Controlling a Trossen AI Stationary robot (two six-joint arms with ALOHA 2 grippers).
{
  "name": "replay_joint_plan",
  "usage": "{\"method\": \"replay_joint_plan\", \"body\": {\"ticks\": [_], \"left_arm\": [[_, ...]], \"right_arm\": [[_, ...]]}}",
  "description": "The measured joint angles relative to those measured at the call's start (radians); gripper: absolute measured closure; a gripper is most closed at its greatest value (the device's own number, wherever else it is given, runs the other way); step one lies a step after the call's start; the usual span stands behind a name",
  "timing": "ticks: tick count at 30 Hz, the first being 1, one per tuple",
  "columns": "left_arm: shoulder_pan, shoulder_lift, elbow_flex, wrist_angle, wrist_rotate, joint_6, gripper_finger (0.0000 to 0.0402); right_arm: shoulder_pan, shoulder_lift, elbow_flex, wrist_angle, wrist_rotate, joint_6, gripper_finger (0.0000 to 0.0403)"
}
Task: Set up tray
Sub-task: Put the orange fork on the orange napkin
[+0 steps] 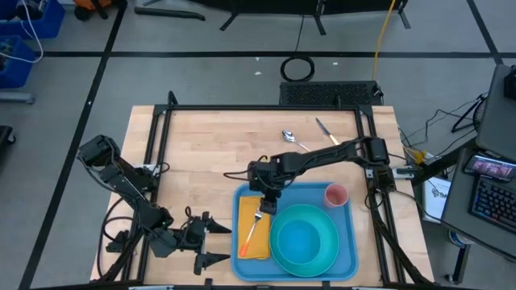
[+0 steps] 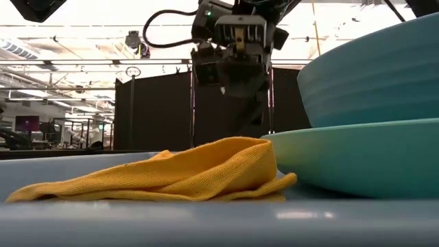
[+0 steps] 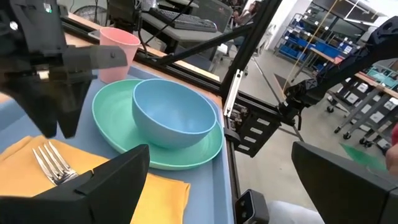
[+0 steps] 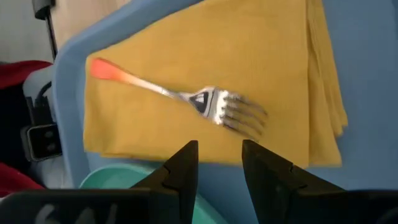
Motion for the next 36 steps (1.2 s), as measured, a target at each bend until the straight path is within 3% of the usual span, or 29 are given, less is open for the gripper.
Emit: {"method": "replay_joint_plan", "body": {"ticks": [36], "left_arm": [[0.0, 0.001, 0.0, -0.032, -0.001, -0.004, 0.0004]], "right_arm": [[0.011, 0.05, 0.0, 0.103, -0.077, 0.026, 0.029]]}}
